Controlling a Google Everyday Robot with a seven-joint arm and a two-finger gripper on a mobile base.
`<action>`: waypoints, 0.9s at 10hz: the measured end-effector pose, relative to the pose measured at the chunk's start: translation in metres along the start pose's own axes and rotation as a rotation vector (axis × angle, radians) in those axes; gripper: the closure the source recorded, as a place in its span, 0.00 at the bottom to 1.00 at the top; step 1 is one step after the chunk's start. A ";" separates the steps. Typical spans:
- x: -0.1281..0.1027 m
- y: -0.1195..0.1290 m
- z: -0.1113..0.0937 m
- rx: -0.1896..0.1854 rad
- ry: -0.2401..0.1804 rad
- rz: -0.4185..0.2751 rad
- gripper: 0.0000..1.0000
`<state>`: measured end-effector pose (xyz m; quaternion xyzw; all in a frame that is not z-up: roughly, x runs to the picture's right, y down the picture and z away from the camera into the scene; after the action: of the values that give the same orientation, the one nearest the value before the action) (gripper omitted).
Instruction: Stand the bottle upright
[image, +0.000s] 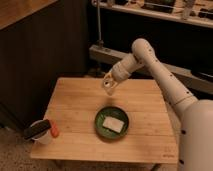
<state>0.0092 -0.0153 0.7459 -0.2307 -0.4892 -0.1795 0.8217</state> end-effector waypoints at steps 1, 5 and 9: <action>-0.002 0.005 0.001 0.028 -0.007 0.021 1.00; -0.010 0.008 0.000 0.084 0.029 0.078 1.00; -0.007 -0.001 -0.002 0.140 -0.012 0.349 1.00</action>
<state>0.0066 -0.0171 0.7393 -0.2554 -0.4580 0.0016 0.8515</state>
